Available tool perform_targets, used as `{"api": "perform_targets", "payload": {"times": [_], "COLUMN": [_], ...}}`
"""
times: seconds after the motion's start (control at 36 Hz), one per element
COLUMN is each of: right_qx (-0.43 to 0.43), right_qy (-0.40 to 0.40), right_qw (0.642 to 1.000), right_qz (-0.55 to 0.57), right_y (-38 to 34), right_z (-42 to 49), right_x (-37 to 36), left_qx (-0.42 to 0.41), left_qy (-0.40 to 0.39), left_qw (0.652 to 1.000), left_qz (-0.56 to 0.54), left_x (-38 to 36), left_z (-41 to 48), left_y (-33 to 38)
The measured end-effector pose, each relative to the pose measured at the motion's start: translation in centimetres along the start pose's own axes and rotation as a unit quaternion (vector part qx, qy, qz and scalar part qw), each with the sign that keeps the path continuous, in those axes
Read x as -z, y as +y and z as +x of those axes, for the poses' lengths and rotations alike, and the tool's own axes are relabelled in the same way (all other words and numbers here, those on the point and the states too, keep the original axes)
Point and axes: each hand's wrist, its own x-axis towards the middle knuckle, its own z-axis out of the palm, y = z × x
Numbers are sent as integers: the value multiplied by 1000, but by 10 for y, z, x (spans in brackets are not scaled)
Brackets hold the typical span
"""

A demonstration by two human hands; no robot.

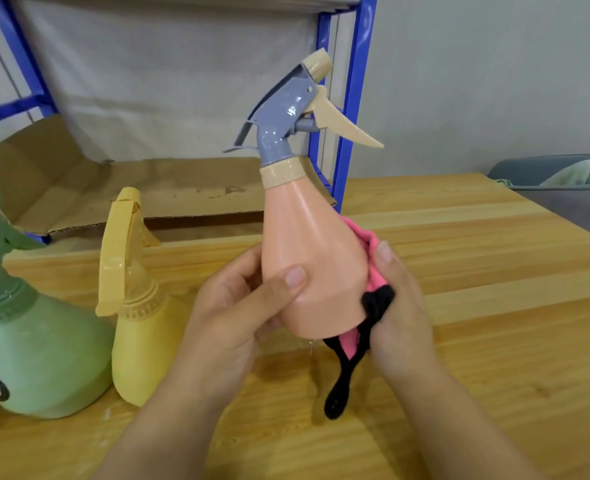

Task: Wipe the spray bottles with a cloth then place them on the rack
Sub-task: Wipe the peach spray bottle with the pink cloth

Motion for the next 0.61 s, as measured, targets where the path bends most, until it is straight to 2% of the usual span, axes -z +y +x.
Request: {"api": "perform_targets", "payload": {"times": [0.08,0.14,0.25,0.36,0.44,0.61], "right_qx": [-40,-42,9,48,75,34], "right_qy": [-9,1,6,-3,18,77], "right_qw": [998,999,992,963,935,889], "right_qz": [43,32,-125,-264,-347,-449], "right_y": [0,2,6,5,0,-7], "right_z": [3,3,1,0,2,4], "right_x": [1,2,3,10,20,45], "left_qx": [9,0,-13,-3,-3,-9], "left_qy": [0,9,47,95,137,163], "left_qw": [1000,1000,998,990,972,952], "left_qz": [-9,0,40,101,193,260], "left_x": [-1,-1,1,-2,-3,-8], "left_z": [0,1,3,2,1,1], "left_y": [-2,-3,-5,-9,-14,-21]}}
